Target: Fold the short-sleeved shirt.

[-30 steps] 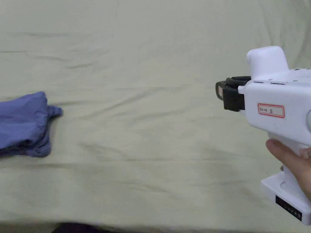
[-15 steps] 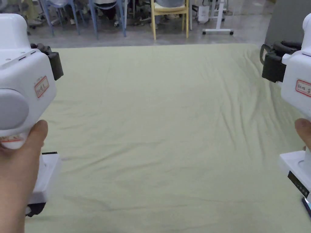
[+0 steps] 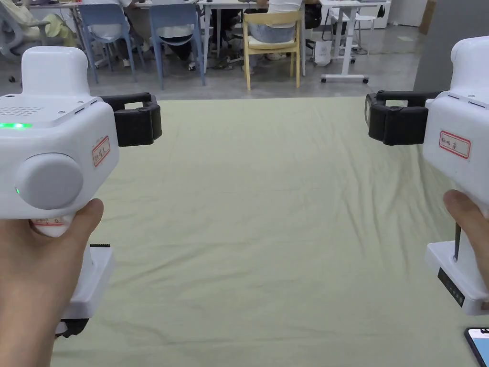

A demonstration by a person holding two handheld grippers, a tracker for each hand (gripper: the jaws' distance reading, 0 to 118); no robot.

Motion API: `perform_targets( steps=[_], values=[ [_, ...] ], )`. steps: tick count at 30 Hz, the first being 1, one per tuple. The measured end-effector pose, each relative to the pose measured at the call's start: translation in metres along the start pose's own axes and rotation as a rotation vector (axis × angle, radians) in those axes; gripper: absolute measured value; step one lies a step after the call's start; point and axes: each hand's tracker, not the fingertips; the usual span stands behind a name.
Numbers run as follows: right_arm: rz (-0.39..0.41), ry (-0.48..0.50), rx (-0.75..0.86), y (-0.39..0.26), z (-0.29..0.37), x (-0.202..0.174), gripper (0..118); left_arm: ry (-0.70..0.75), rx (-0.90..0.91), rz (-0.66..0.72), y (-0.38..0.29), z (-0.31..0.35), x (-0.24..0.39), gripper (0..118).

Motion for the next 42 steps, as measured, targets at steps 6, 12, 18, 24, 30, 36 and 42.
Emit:
perform_targets(
  steps=[6,12,18,24,30,36,42],
  values=[
    [-0.001,0.002,0.019,0.003,0.002,-0.002,118,0.019,-0.015,0.000,-0.002,-0.001,-0.008,118],
    [0.004,-0.004,0.033,0.006,0.000,-0.004,118,0.037,-0.014,0.054,-0.001,0.000,-0.023,118],
    [0.027,-0.007,0.044,0.009,0.000,-0.006,118,0.052,-0.015,0.050,0.001,-0.003,-0.027,118],
    [0.024,-0.010,0.046,0.011,0.000,-0.005,118,0.041,-0.011,0.063,0.002,-0.002,-0.027,118],
    [0.019,-0.015,0.042,0.012,0.001,-0.004,118,0.040,-0.014,0.062,0.004,-0.001,-0.028,118],
    [0.042,-0.026,0.024,0.011,-0.003,-0.006,118,0.045,-0.002,0.049,0.007,0.000,-0.028,118],
    [0.050,-0.021,-0.004,0.008,-0.009,-0.008,118,0.049,0.032,0.070,0.005,0.007,-0.029,118]
  ],
)
